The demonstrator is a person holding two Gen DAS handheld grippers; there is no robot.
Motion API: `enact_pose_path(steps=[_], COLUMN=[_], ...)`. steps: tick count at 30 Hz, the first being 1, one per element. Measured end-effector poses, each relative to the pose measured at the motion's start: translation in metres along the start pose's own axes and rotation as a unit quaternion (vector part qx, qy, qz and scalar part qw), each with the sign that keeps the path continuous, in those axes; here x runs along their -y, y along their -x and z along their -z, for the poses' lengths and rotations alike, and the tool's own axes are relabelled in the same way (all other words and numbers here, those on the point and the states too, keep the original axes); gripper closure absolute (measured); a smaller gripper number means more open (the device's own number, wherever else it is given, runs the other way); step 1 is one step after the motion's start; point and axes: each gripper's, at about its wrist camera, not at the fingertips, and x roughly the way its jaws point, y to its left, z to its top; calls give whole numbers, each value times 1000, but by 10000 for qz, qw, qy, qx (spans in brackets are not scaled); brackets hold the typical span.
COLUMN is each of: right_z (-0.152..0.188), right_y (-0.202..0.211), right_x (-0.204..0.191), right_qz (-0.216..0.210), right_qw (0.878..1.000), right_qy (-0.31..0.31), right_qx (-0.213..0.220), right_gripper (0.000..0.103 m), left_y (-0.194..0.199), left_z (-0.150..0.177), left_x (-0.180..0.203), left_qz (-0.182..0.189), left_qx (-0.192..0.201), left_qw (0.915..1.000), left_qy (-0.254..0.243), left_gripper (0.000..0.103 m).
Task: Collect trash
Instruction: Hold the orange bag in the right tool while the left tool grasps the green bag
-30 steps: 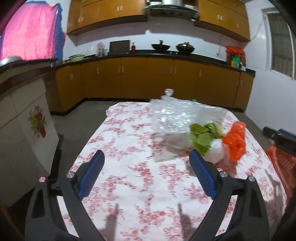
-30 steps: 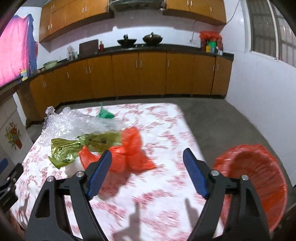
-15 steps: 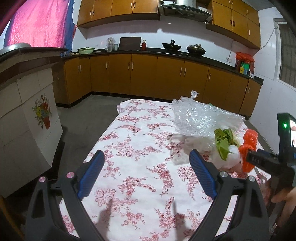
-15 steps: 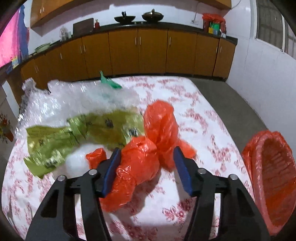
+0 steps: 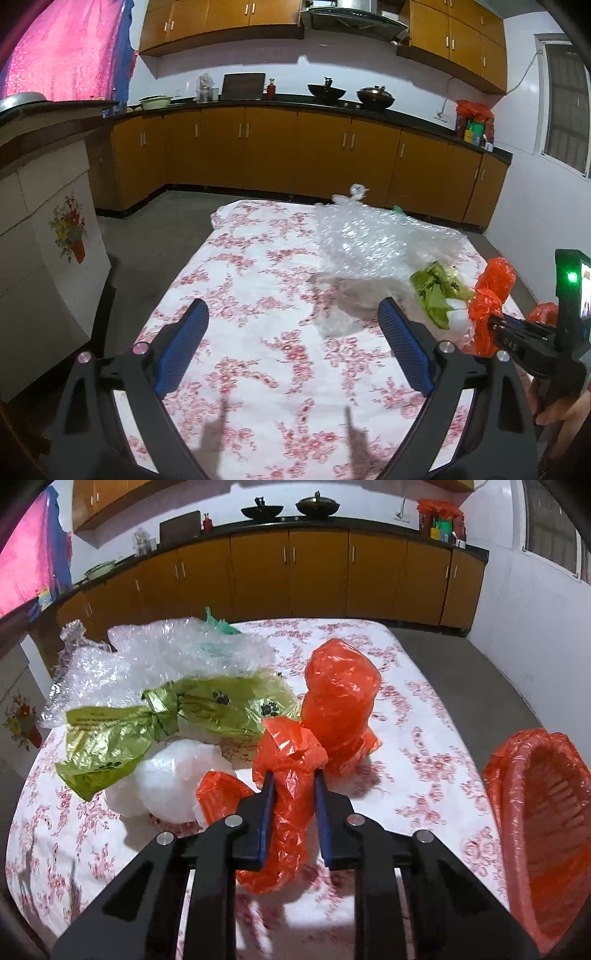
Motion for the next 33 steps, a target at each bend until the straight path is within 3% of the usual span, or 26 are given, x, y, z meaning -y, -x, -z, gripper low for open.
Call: enact_pose_path(steps=[12,24,33], right_z=[5,-1,-5], right_y=[28,53,82], right_x=[38,51,64], right_qz=[-52,-276,147], right_qw=[9987,9952,9947], right_qy=[-439,-560,-280], right_qx=[247,751,976], right_gripper=[82,82,82], left_y=[-1,1,1], left_z=[-16,-9,-9], left_x=[43,65,89], left_qz=[466,628,950], left_qx=[-7,-81,-149], left_qw=[9988,9973,9942], left_qy=[-133,-358,-481], left_gripper=[12,12,12])
